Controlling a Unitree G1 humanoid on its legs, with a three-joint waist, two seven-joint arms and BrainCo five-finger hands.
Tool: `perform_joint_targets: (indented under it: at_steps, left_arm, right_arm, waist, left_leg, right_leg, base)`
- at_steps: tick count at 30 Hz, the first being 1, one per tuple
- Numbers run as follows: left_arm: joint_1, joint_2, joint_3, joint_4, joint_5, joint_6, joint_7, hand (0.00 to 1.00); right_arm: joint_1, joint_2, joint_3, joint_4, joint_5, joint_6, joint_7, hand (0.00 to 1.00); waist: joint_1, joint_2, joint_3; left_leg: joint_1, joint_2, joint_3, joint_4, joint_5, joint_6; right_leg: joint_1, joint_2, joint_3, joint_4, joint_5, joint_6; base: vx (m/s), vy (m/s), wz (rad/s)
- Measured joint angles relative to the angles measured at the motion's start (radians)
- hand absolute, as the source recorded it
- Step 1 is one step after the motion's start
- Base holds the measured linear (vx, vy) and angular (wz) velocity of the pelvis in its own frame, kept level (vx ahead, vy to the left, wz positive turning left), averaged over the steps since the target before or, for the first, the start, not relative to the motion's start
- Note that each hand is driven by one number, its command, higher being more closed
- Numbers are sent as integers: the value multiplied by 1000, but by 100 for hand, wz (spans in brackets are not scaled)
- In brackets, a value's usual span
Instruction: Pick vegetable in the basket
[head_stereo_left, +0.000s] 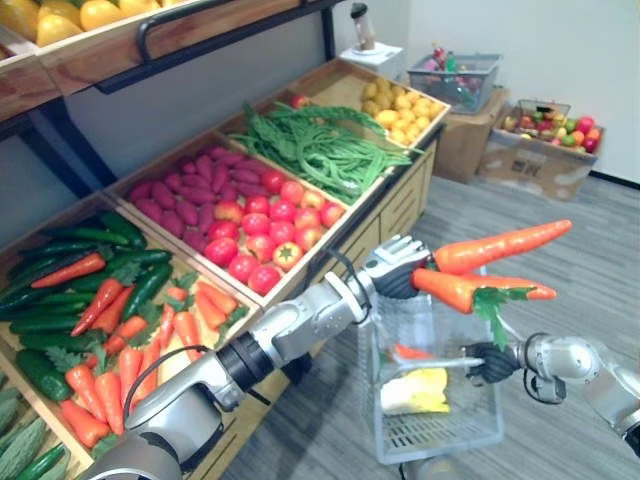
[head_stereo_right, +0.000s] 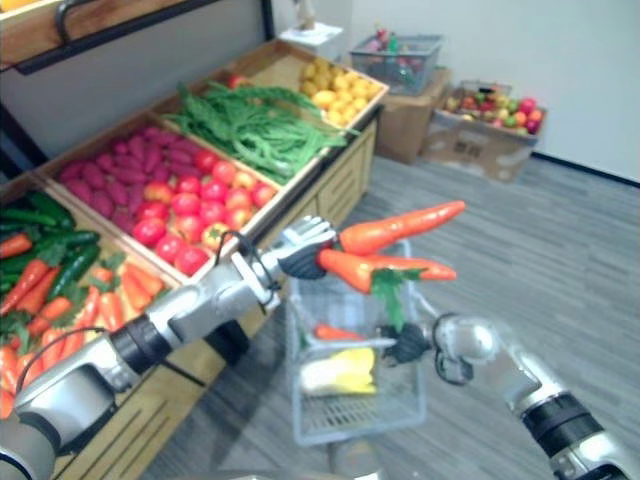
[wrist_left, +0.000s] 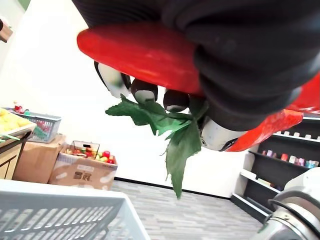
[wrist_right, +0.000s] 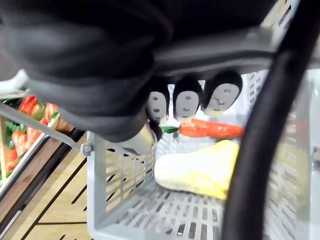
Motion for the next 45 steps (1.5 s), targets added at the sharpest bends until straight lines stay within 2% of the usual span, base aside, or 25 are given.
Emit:
perform_joint_targets:
  at_steps: [1, 3, 10, 14, 16, 21, 25, 30, 39, 45]
  left_arm:
    - [3, 0, -2, -4, 0, 0, -3, 100]
    - [3, 2, -7, -19, 0, 1, -18, 100]
    - [14, 32, -46, -127, -1, -1, -21, 100]
    - [32, 39, -56, -152, -1, -1, -23, 100]
    - [32, 45, -78, -162, -2, 1, -24, 100]
    - [33, 46, -90, -187, -2, 1, -25, 100]
    - [33, 46, -92, -188, -2, 1, -28, 100]
    - [32, 43, -110, -188, -2, -1, -38, 100]
    - [33, -3, -124, -159, -2, 1, -72, 100]
    - [35, -50, -165, -69, 0, 2, -141, 100]
  right_arm:
    - [0, 3, -10, 8, 0, 0, -5, 100]
    - [0, 21, -33, 31, 0, 0, -38, 100]
    - [-25, 99, -70, 67, 0, 1, -140, 100]
    - [-34, 105, -106, 98, 0, 11, -195, 100]
    - [-39, 106, -116, 125, 0, 33, -213, 100]
    - [-56, 108, -121, 184, -1, 48, -237, 100]
    - [-57, 109, -122, 185, -1, 49, -239, 100]
    - [-61, 152, -139, 219, 0, 48, -240, 100]
    - [-84, 153, -141, 222, 2, 49, -216, 100]
    - [-147, 154, -141, 225, 2, 50, -188, 100]
  waist:
    - [0, 0, 0]
    - [19, -1, 0]
    - [32, -2, 1]
    - [47, -3, 0]
    - [59, -4, 1]
    - [62, -8, 1]
    - [64, -17, 1]
    - [66, -40, 0]
    - [73, -42, 1]
    - [68, -42, 1]
  left_leg:
    - [-6, 0, -6, 1, 0, 1]
    - [-10, 0, -12, 3, 1, 2]
    - [-45, 4, -64, 16, 3, 7]
    - [-61, 3, -88, 18, 5, 10]
    - [-67, 3, -96, 19, 5, 11]
    - [-76, 5, -108, 23, 5, 11]
    - [-76, 7, -109, 25, 5, 11]
    - [-76, 15, -111, 32, 5, 11]
    - [-77, 15, -106, 31, 4, 11]
    - [-72, 16, -89, 29, 3, 10]
  right_leg:
    - [-1, -3, -7, 0, 0, 0]
    - [-2, -7, -14, -1, -1, -1]
    - [-1, -25, -60, -2, -3, -4]
    - [-1, -34, -81, -4, -4, -4]
    - [-1, -36, -88, -5, -4, -5]
    - [1, -39, -98, -10, -4, -5]
    - [1, -38, -98, -10, -4, -5]
    - [4, -33, -100, -10, -5, -6]
    - [0, -32, -97, -11, -7, -9]
    - [-5, -26, -84, -11, -7, -9]
  base:
    - [4, -8, 24]
    - [5, 5, 15]
    - [0, 8, 19]
    - [-11, 7, 16]
    - [-9, 1, 13]
    - [-3, 3, 5]
    - [0, 0, 0]
    - [0, 0, 0]
    - [1, 1, -1]
    - [7, 4, -7]
